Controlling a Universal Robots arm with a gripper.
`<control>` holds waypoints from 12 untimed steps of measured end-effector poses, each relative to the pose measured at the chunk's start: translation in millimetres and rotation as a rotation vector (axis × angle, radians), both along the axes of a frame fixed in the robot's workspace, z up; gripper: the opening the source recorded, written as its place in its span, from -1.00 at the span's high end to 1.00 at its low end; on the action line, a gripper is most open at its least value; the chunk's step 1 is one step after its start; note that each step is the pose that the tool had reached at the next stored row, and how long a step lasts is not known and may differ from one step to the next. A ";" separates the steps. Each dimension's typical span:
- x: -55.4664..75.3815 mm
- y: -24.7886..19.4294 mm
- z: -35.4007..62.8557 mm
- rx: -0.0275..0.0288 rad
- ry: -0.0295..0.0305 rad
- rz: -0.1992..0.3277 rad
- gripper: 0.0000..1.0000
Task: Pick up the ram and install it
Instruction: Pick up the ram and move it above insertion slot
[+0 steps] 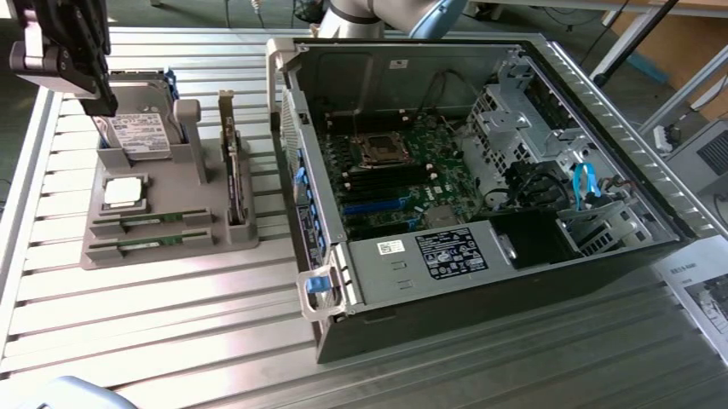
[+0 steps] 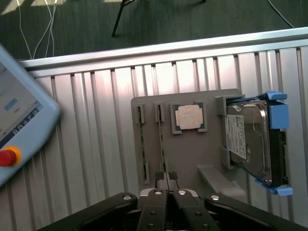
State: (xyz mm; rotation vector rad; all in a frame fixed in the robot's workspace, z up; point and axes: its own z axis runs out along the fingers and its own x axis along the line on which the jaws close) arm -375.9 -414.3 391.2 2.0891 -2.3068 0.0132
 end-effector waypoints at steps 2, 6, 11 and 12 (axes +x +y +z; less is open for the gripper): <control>0.1 0.0 0.0 -0.0003 0.0000 0.010 0.80; 0.1 0.0 0.0 -0.0008 0.0000 0.021 0.80; 0.1 0.1 0.1 0.0017 -0.0004 0.021 0.80; 0.1 0.1 0.1 0.0033 -0.0005 0.021 0.80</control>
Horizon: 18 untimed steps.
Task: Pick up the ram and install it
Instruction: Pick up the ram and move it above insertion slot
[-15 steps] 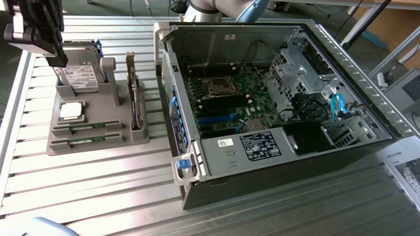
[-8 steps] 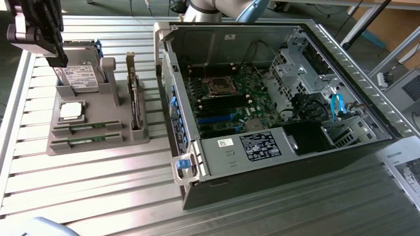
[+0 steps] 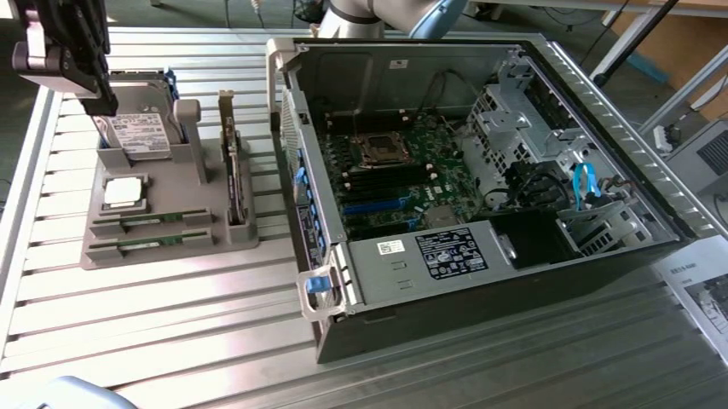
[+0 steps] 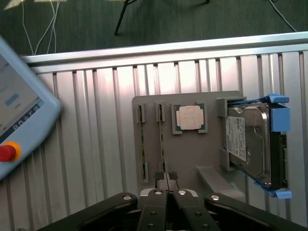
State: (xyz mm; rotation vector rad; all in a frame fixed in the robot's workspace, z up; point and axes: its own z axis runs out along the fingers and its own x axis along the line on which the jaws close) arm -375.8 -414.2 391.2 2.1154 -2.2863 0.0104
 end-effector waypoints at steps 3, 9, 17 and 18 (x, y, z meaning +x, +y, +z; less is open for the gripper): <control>0.0 -0.1 -0.1 0.0041 -0.0004 0.000 0.80; 0.0 -0.1 0.0 0.0043 -0.0004 0.001 0.80; 0.0 -0.1 -0.1 0.0044 -0.0003 0.033 0.80; 0.0 -0.1 -0.1 0.0043 -0.0003 0.034 0.80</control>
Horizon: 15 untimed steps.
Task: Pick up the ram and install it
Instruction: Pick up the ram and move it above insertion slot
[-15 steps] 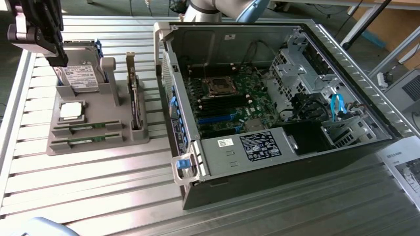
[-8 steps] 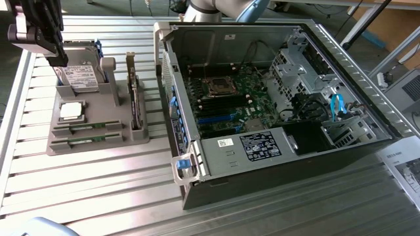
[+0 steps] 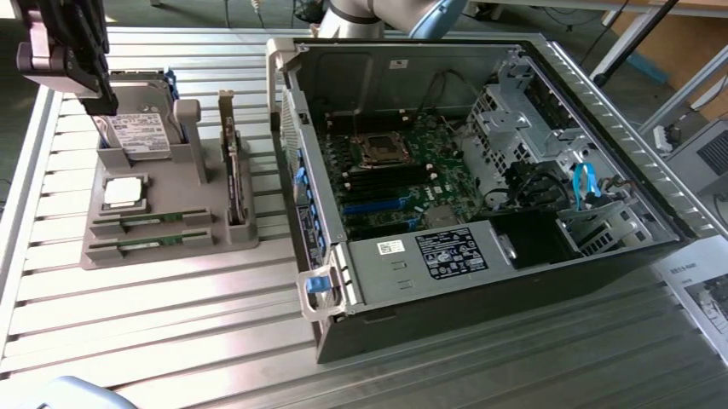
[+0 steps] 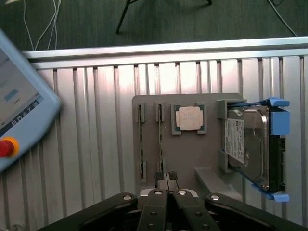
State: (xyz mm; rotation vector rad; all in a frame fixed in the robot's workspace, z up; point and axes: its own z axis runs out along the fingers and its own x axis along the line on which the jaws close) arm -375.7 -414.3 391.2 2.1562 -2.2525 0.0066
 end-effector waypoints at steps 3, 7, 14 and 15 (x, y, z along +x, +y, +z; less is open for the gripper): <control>0.0 0.0 0.0 0.0000 0.0000 0.000 0.80; 0.0 0.0 0.0 0.0000 0.0000 0.000 0.80; 0.0 0.0 0.0 0.0000 0.0000 0.000 0.78; -0.1 0.0 0.0 0.0000 0.0000 0.000 0.68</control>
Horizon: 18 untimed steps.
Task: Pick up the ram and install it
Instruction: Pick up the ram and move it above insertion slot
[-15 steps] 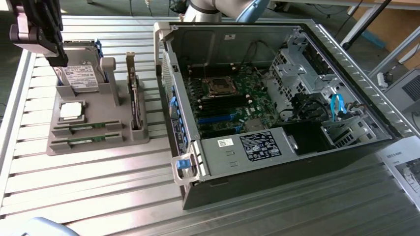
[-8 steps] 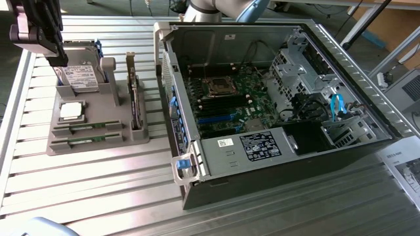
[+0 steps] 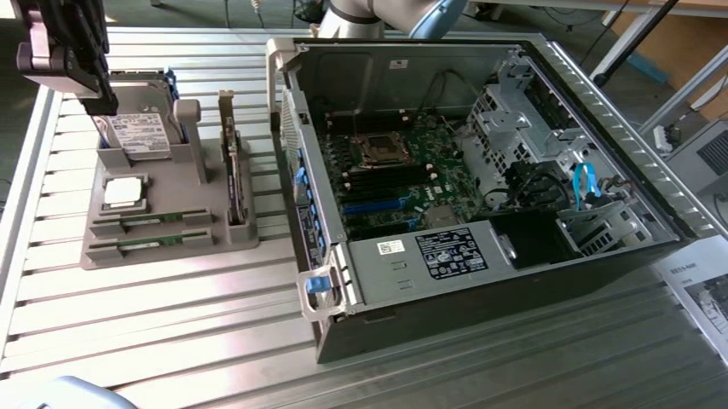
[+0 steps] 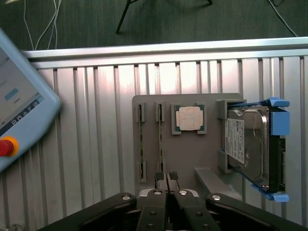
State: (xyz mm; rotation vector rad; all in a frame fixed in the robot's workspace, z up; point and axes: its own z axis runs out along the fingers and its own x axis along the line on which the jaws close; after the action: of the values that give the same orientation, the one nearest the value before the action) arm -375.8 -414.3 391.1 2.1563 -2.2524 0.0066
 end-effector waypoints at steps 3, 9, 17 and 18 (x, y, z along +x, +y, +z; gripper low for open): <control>0.0 0.0 0.0 0.0000 0.0000 0.000 0.53; 0.0 0.0 0.0 0.0000 0.0000 0.000 0.53; 0.0 0.0 -2.9 0.0000 0.0000 0.000 0.53; 0.0 0.0 -4.2 0.0000 0.0000 0.000 0.53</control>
State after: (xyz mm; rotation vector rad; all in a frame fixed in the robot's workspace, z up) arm -375.8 -414.3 386.9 2.1563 -2.2525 0.0066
